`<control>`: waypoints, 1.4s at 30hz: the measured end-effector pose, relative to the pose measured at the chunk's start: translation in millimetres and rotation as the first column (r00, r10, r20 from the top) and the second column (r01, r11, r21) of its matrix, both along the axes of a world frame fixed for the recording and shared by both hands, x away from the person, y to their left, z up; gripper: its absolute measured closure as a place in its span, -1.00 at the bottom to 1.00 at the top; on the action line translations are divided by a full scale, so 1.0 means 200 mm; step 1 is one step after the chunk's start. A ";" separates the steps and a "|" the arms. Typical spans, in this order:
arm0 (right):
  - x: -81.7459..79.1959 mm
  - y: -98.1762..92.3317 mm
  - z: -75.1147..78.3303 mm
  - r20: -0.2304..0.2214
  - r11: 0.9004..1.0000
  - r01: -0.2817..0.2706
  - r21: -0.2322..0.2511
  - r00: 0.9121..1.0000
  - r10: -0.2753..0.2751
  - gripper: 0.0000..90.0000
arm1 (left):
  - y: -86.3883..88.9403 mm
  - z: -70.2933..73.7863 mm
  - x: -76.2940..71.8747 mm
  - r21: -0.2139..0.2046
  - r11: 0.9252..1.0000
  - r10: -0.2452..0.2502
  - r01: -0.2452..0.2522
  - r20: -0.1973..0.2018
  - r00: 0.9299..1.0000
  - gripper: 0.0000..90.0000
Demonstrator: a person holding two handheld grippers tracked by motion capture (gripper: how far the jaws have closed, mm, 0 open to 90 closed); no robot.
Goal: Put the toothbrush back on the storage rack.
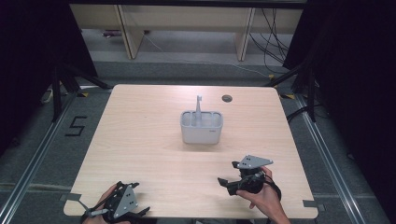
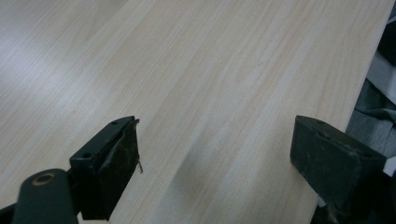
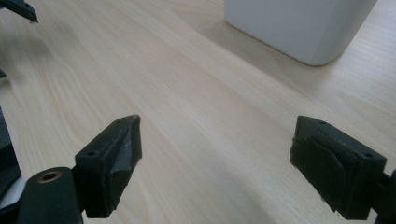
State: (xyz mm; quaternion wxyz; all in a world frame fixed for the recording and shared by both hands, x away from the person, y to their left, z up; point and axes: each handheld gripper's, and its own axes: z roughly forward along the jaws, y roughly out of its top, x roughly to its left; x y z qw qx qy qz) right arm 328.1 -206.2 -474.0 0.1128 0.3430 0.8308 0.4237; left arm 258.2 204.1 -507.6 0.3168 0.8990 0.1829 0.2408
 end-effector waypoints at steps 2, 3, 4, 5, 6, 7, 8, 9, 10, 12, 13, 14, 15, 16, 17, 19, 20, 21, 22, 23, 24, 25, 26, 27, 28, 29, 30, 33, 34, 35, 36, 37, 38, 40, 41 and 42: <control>-0.01 -0.01 -0.01 -0.009 1.000 -0.004 -0.010 1.000 0.003 -0.62 | 0.00 0.00 0.00 -0.001 1.000 -0.008 0.008 -0.008 1.000 -0.67; -0.01 -0.01 -0.02 0.013 1.000 -0.012 -0.014 1.000 0.012 -0.62 | 0.00 0.00 0.00 -0.007 1.000 -0.007 0.007 -0.009 1.000 -0.67; -0.02 -0.01 -0.02 0.002 1.000 -0.011 -0.021 1.000 0.011 -0.62 | 0.00 0.00 0.00 -0.003 1.000 -0.007 0.007 -0.009 1.000 -0.67; -0.02 -0.01 -0.03 -0.001 1.000 -0.023 -0.017 1.000 0.023 -0.62 | 0.00 0.00 0.00 -0.004 1.000 -0.006 0.006 -0.007 1.000 -0.67; -0.03 -0.01 -0.03 -0.012 1.000 -0.019 -0.019 1.000 0.019 -0.62 | 0.00 0.00 0.00 0.002 1.000 -0.007 0.007 -0.008 1.000 -0.67; -0.04 -0.01 -0.03 -0.012 1.000 -0.017 -0.020 1.000 0.017 -0.62 | 0.00 0.00 0.00 -0.001 1.000 -0.006 0.006 -0.007 1.000 -0.67; -0.05 -0.01 -0.03 -0.017 1.000 -0.012 -0.017 1.000 0.012 -0.62 | 0.00 0.00 0.00 0.003 1.000 -0.004 0.004 -0.008 1.000 -0.67; -0.05 -0.02 -0.04 -0.010 0.999 -0.026 -0.024 1.000 0.026 -0.62 | 0.00 0.00 0.00 -0.002 1.000 0.004 -0.004 0.000 1.000 -0.67; -0.07 -0.01 -0.04 -0.051 1.000 -0.009 -0.008 0.999 0.009 -0.62 | 0.00 0.00 0.00 0.000 1.000 0.004 -0.004 0.000 1.000 -0.67; -0.07 -0.02 -0.04 -0.024 0.999 -0.019 -0.031 1.000 0.018 -0.63 | 0.00 0.00 0.00 0.003 1.000 -0.002 0.002 -0.002 1.000 -0.67; -0.07 -0.02 -0.05 -0.019 0.999 -0.034 -0.027 0.999 0.033 -0.63 | 0.00 0.00 0.00 -0.002 1.000 -0.007 0.007 -0.005 1.000 -0.67; -0.08 -0.02 -0.05 -0.022 0.999 -0.033 -0.030 0.999 0.032 -0.63 | 0.00 0.00 0.00 -0.001 1.000 -0.007 0.007 -0.005 1.000 -0.67; -0.09 -0.02 -0.05 -0.032 0.999 -0.017 -0.032 0.999 0.016 -0.63 | 0.00 0.00 0.00 0.001 1.000 -0.005 0.005 -0.003 1.000 -0.67; -0.09 -0.02 -0.05 -0.027 0.999 -0.016 -0.031 1.000 0.015 -0.63 | 0.00 0.00 0.00 0.001 1.000 -0.006 0.006 -0.010 1.000 -0.67; -0.09 -0.03 -0.05 -0.006 0.999 -0.035 -0.042 0.999 0.034 -0.63 | 0.00 0.00 0.00 -0.001 1.000 -0.005 0.005 -0.006 1.000 -0.67; -0.11 -0.03 -0.05 -0.032 0.999 -0.032 -0.042 0.999 0.031 -0.63 | 0.00 0.00 0.00 -0.004 1.000 0.005 -0.005 -0.002 1.000 -0.67; -0.12 -0.03 -0.06 -0.043 0.999 -0.016 -0.041 0.999 0.014 -0.63 | 0.00 0.00 0.00 -0.002 1.000 0.004 -0.004 -0.002 1.000 -0.67; -0.11 -0.04 -0.06 -0.024 0.998 -0.030 -0.060 0.999 0.029 -0.63 | 0.00 0.00 0.00 0.000 1.000 -0.002 0.002 -0.008 1.000 -0.67; -0.12 -0.04 -0.06 -0.030 0.998 -0.024 -0.062 0.999 0.022 -0.63 | 0.00 0.00 0.00 -0.004 1.000 -0.008 0.008 -0.008 1.000 -0.67; -0.12 -0.04 -0.07 -0.023 0.998 -0.029 -0.060 0.999 0.028 -0.63 | 0.00 0.00 0.00 0.000 1.000 -0.007 0.007 -0.008 1.000 -0.67; -0.13 -0.04 -0.06 -0.020 0.998 -0.022 -0.063 1.000 0.020 -0.62 | 0.00 0.00 0.00 0.000 1.000 -0.001 0.001 0.001 1.000 -0.67; -0.13 -0.04 -0.06 -0.019 0.998 -0.011 -0.063 1.000 0.010 -0.63 | 0.00 0.00 0.00 0.002 1.000 0.000 0.000 0.001 1.000 -0.67; -0.14 -0.05 -0.06 -0.015 0.998 -0.018 -0.063 1.000 0.017 -0.62 | 0.00 0.00 0.00 0.001 1.000 0.000 0.000 0.000 1.000 -0.67; -0.14 -0.05 -0.07 -0.018 0.998 -0.013 -0.057 1.000 0.012 -0.63 | 0.00 0.00 0.00 0.003 1.000 0.000 0.000 0.000 1.000 -0.67; -0.14 -0.05 -0.07 -0.016 0.998 -0.019 -0.060 1.000 0.018 -0.62 | 0.00 0.00 0.00 0.005 1.000 0.001 -0.001 0.001 1.000 -0.67; -0.14 -0.05 -0.08 -0.018 0.997 -0.028 -0.072 0.999 0.027 -0.62 | 0.00 0.00 0.00 0.006 1.000 0.000 0.000 -0.002 1.000 -0.67; -0.14 -0.05 -0.08 -0.034 0.997 -0.032 -0.073 0.999 0.030 -0.62 | 0.00 0.00 0.00 -0.001 1.000 -0.007 0.007 -0.009 1.000 -0.67; -0.14 -0.06 -0.08 -0.026 0.996 -0.028 -0.079 0.999 0.026 -0.63 | 0.00 0.00 0.00 0.004 1.000 -0.002 0.002 0.000 1.000 -0.67; -0.15 -0.06 -0.08 -0.037 0.997 -0.010 -0.078 0.999 0.008 -0.63 | 0.00 0.00 0.00 0.004 1.000 -0.002 0.002 0.001 1.000 -0.67; -0.16 -0.06 -0.08 -0.050 0.997 0.004 -0.074 0.999 -0.007 -0.62 | 0.00 0.00 0.00 0.004 1.000 -0.001 0.001 0.002 1.000 -0.67; -0.15 -0.07 -0.08 -0.014 0.996 -0.022 -0.085 1.000 0.020 -0.63 | 0.00 0.00 0.00 0.002 1.000 -0.002 0.002 0.002 1.000 -0.67; -0.15 -0.07 -0.08 -0.016 0.996 -0.022 -0.085 1.000 0.020 -0.62 | -0.01 0.00 0.00 0.003 1.000 -0.002 0.002 0.002 1.000 -0.67; -0.15 -0.07 -0.08 -0.018 0.996 -0.021 -0.088 1.000 0.019 -0.63 | -0.01 0.00 0.00 0.004 1.000 -0.002 0.002 0.002 1.000 -0.67; -0.15 -0.07 -0.08 -0.022 0.996 -0.022 -0.087 1.000 0.020 -0.63 | -0.01 0.00 0.00 0.007 1.000 0.001 -0.001 0.005 1.000 -0.67; -0.15 -0.07 -0.08 -0.019 0.996 -0.021 -0.084 1.000 0.019 -0.63 | -0.01 0.00 0.00 0.007 1.000 0.001 -0.001 0.004 1.000 -0.67; -0.15 -0.07 -0.08 -0.018 0.996 -0.022 -0.085 1.000 0.020 -0.62 | 0.00 0.00 0.00 0.004 1.000 -0.002 0.002 0.001 1.000 -0.67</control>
